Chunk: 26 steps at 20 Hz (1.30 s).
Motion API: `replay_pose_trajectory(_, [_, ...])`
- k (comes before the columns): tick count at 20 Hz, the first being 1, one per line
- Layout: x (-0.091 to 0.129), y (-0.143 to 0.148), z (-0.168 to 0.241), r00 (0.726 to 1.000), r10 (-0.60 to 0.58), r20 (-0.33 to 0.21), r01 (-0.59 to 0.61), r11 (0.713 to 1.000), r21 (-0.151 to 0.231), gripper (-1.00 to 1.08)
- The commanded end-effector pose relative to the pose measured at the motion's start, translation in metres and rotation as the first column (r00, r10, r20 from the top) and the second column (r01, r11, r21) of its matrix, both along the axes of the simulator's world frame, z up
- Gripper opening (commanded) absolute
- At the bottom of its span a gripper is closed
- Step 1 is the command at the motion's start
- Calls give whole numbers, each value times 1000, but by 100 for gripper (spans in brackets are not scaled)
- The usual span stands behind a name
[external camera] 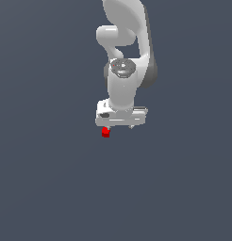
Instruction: Pick up the red cube and move it to a goal position.
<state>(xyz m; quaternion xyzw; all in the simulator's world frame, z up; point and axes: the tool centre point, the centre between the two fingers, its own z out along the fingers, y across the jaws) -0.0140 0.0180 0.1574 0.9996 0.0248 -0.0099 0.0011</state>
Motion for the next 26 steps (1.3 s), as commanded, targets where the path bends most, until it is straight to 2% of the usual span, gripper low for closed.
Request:
replay_pose_trajectory(1, [0,0,0,1000,0,0,0,1000,0,100])
replay_pose_trajectory(11, [-11,-14,-23,1000,-27,3,27,1000,0,100])
replay_pose_trajectory(26, [-56,-65,-116,991,-133,17,133,991,0,100])
